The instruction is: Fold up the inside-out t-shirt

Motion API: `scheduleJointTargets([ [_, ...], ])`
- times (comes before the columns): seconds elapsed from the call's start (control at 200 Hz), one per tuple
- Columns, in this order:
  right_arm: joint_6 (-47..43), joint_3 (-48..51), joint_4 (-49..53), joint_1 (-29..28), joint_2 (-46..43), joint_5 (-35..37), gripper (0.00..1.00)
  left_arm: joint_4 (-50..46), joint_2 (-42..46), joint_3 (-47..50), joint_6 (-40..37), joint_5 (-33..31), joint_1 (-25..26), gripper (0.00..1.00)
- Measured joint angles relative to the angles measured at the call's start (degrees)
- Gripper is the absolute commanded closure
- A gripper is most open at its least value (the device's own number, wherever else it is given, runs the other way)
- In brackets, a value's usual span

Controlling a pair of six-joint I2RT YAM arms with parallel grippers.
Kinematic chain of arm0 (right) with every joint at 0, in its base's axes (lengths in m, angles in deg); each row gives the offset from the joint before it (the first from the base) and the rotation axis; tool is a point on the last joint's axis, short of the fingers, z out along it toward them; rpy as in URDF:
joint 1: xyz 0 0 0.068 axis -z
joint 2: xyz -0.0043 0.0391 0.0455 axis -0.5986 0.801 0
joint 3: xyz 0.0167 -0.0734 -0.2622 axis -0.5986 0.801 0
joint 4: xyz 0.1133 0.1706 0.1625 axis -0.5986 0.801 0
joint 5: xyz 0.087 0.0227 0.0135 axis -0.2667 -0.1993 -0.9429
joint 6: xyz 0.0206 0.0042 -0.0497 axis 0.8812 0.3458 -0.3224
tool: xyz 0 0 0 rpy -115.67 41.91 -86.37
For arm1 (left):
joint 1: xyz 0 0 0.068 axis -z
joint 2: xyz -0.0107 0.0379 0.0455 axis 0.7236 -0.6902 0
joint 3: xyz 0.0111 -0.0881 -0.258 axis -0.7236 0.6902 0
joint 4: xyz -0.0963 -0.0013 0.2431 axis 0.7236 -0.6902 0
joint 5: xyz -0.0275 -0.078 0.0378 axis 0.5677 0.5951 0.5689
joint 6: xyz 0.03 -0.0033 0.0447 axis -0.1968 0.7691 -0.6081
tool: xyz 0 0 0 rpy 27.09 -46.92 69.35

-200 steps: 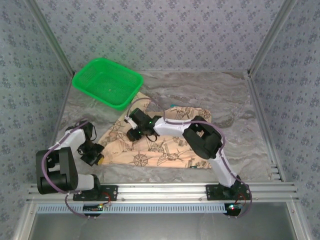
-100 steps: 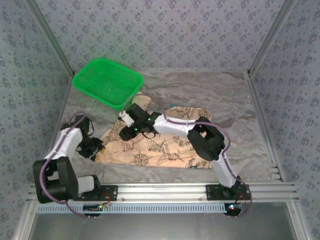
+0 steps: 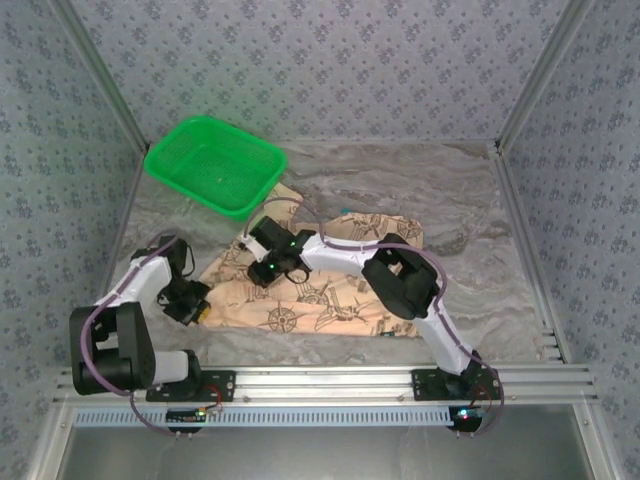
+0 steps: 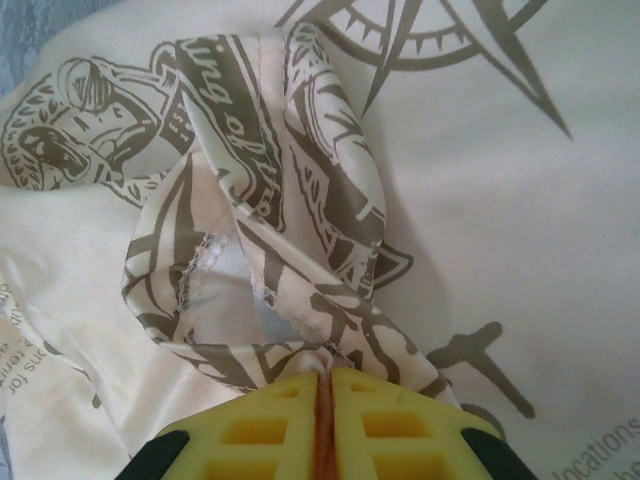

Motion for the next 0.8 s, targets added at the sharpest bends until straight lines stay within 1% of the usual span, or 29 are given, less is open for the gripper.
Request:
scheduleJointTargets([
  [0.185,1.2,3.0,-1.4,1.6,-3.2,0.0,0.89,0.6,-0.7,3.0,-0.5,-1.0,-3.1,1.0],
  [0.32,2.2,4.8,-2.7,3.5,-4.8,0.0,0.9,0.6,-0.1,3.1,-0.6,-1.8,-3.3,1.0],
  [0.395,2.7,5.8,-3.3,4.2,-5.0,1.5,0.92,0.6,0.2,3.1,-0.6,-2.7,-3.4,1.0],
  [0.425,3.0,6.2,-3.5,4.3,-5.1,2.3,0.9,0.6,0.2,3.1,-0.6,-3.0,-3.4,1.0],
  [0.45,3.5,6.6,-3.6,4.4,-5.2,3.0,0.86,0.6,0.3,3.1,-0.6,-3.2,-3.4,1.0],
  [0.46,3.8,6.8,-3.7,4.4,-5.2,3.3,0.83,0.6,0.3,3.1,-0.6,-3.3,-3.4,1.0],
  [0.475,3.9,7.1,-3.8,4.5,-5.2,3.5,0.75,0.6,0.3,3.1,-0.6,-3.5,-3.4,1.0],
  [0.49,4.7,7.4,-3.9,4.5,-5.2,3.9,0.7,0.6,0.4,3.1,-0.6,-3.6,-3.4,1.0],
  [0.51,4.4,7.7,-4.0,4.5,-5.2,4.1,0.67,0.6,0.4,3.1,-0.6,-3.8,-3.5,1.0],
  [0.54,5.2,8.3,-4.3,4.6,-5.2,4.3,0.64,0.6,0.4,3.1,-0.6,-3.9,-3.6,1.0],
  [0.595,5.7,9.1,-4.5,4.7,-5.2,4.5,0.62,0.6,0.4,3.1,-0.8,-3.8,-3.7,0.9],
  [0.665,5.6,9.5,-4.2,4.8,-5.6,5.2,0.62,0.6,0.5,3.1,-1.3,-3.7,-3.7,0.72],
  [0.69,5.5,9.5,-3.9,4.7,-6.0,5.6,0.62,0.5,0.7,3.1,-1.7,-3.6,-3.7,0.67],
  [0.725,5.5,9.6,-3.3,4.6,-7.0,6.4,0.62,0.3,1.2,3.1,-1.9,-3.4,-3.7,0.64],
  [0.8,5.4,11.3,-2.3,4.3,-10.9,8.3,0.61,-0.6,3.1,2.9,-2.2,-3.0,-3.7,0.63],
])
